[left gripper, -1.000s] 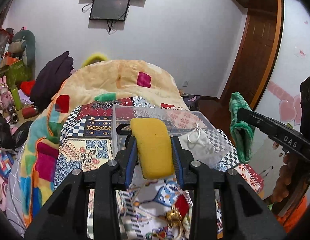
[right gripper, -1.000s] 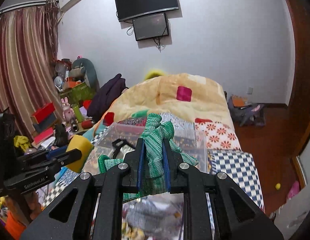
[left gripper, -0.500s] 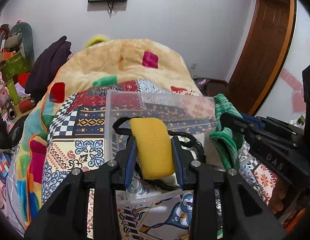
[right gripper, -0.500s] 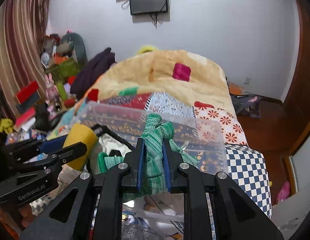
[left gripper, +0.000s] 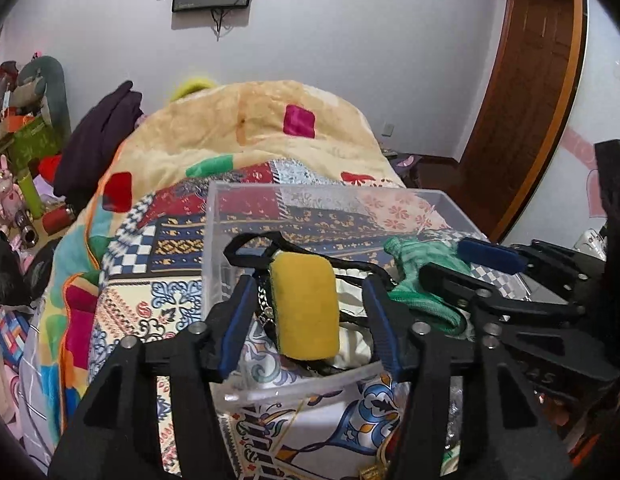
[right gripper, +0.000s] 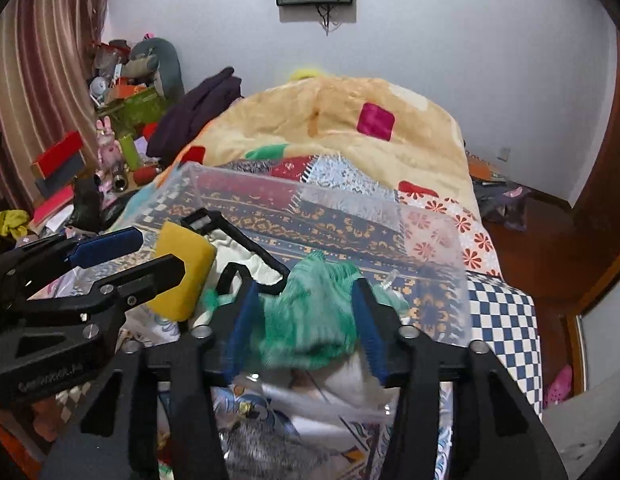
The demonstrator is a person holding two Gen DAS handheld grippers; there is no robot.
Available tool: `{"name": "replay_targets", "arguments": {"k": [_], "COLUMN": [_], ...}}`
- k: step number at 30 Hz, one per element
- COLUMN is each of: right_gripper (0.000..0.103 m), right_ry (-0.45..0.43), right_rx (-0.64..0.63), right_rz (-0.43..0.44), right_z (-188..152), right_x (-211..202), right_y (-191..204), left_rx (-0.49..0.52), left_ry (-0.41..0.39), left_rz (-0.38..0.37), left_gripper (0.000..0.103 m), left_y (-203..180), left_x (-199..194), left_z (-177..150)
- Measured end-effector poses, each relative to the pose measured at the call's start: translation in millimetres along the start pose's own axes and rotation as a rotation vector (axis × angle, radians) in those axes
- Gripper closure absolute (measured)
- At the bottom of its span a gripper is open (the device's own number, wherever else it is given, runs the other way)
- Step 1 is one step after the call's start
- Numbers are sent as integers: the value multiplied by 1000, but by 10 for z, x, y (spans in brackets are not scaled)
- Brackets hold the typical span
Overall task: Organize soft objects
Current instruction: 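Lift both items into the clear box and open both tools, then grasp the floral scrunchie with the left tool while the right tool grasps the braided band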
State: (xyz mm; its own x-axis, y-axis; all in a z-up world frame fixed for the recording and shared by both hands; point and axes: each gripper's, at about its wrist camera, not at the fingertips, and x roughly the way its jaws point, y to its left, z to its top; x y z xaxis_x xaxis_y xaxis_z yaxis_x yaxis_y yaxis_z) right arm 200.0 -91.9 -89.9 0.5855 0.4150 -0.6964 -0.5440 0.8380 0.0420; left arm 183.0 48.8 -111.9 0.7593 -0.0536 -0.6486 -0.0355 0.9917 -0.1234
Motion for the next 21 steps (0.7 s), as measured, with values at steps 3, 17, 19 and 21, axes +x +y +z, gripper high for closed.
{"name": "replay_targets", "arguments": {"k": [3, 17, 19, 21], "right_gripper": [42, 1, 1, 1], "right_ry": [-51, -208, -191, -164], "right_rx": [0, 17, -4, -8], "right_rz": [3, -45, -66, -77], "right_z": [-19, -235, -334, -451], "right_x": [-237, -1052, -1069, -1063], "right_y": [-10, -137, -119, -128], "left_rx": [13, 76, 85, 88], "left_ry": [-25, -121, -106, -84], "left_rz": [6, -51, -63, -77], "left_gripper": [42, 4, 3, 3], "left_y": [-18, -326, -382, -435], "left_x": [-130, -821, -830, -826], "left_z": [5, -188, -252, -331]}}
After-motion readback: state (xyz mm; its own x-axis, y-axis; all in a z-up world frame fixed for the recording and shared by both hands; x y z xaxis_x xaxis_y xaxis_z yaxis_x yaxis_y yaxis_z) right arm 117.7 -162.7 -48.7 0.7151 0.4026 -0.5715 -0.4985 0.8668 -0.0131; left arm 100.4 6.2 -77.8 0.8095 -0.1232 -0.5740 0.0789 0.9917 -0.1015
